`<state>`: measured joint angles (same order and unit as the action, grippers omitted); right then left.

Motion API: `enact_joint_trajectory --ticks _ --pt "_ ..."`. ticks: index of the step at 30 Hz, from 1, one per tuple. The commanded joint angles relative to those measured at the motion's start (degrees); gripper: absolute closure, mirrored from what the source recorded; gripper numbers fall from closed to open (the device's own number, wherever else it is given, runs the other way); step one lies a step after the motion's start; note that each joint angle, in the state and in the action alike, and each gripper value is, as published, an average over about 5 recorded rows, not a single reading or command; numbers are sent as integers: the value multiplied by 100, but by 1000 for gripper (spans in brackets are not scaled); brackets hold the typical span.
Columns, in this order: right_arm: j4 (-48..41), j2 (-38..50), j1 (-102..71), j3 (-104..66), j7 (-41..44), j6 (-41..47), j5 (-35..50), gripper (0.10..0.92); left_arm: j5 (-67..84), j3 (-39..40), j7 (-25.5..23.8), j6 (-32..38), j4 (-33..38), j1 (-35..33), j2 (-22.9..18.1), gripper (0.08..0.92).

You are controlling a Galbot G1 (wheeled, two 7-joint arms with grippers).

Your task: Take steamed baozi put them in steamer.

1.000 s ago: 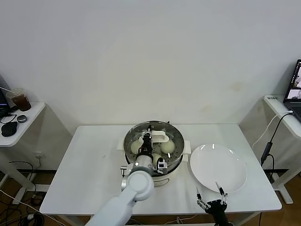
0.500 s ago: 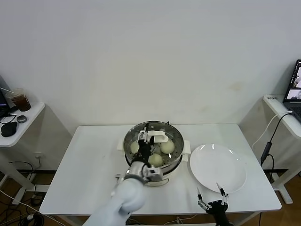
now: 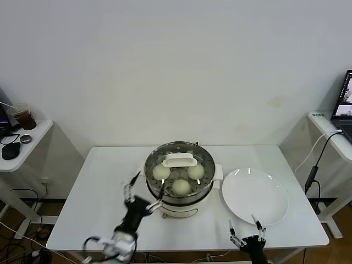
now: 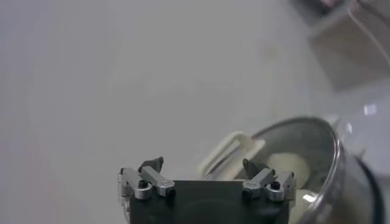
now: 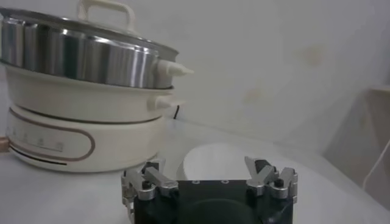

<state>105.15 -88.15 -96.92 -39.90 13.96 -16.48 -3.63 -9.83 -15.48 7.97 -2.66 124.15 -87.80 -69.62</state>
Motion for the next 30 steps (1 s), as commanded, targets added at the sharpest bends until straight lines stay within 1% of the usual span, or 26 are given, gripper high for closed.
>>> enact_joint_trajectory --ticks 1,4,6,12,16,21,30 --pt "616 473 -524 337 39 263 731 203 2890 -1418 544 1628 -25 -2607 -63 177" --pt "680 546 -544 342 -41 363 805 203 2768 -1327 224 1917 -308 -2702 -213 177" --pt "684 583 -560 352 -80 434 884 203 2616 -1287 130 2112 -409 -2738 -309 177" --pt "667 570 -595 456 -174 484 963 203 2323 -1289 198 2384 -477 -2855 -514 177" --pt "675 570 -604 503 -230 516 936 203 2231 -1304 202 2367 -481 -2885 -573 177" --pt "644 573 -562 498 -334 541 876 203 2165 -1324 153 2169 -638 -2803 -637 177" --pt "686 592 -598 522 -372 615 971 203 2053 -1261 137 2075 -610 -2767 -732 177"
